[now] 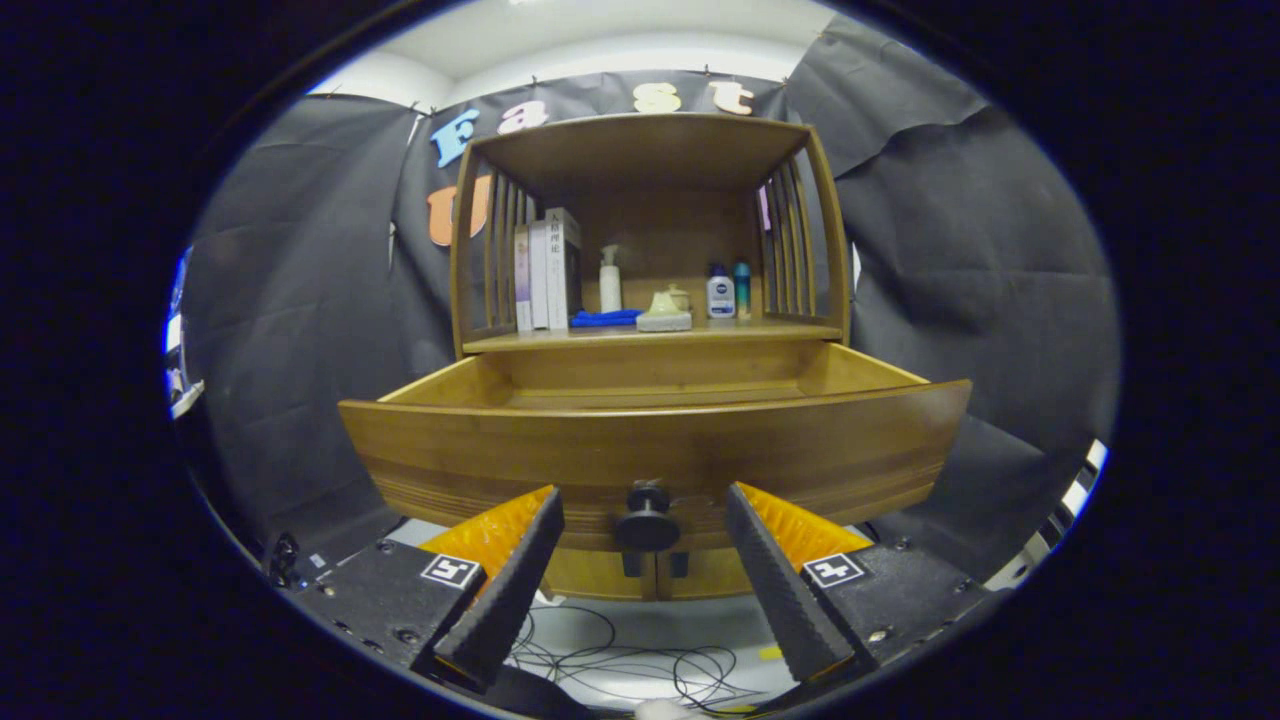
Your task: Pull open the drawer, take out the items inside it, and place them on the countertop above the cabinet.
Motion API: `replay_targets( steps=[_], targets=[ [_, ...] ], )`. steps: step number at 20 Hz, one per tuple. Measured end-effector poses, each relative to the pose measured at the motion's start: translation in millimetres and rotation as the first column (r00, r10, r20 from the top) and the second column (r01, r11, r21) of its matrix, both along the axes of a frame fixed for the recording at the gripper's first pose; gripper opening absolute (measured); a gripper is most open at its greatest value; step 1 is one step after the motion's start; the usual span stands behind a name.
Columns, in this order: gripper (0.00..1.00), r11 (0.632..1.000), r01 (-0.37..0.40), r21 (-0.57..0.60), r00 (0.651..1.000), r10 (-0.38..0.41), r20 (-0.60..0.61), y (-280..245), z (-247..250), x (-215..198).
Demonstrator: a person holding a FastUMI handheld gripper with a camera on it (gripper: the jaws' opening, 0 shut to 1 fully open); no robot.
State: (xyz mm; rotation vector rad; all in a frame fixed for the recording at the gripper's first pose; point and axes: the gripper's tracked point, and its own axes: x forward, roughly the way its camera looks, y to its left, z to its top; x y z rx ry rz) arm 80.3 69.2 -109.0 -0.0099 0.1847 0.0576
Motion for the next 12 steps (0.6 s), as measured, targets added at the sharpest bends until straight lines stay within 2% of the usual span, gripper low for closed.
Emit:
replay_targets(
  steps=[7, 12],
  targets=[
    [1.0, 1.0, 0.024, -0.004, 0.999, -0.024, -0.023, 1.4, -15.8, 27.5],
    [1.0, 0.997, 0.04, 0.064, 0.998, -0.037, -0.044, 1.5, -19.7, 38.2]
  ],
)
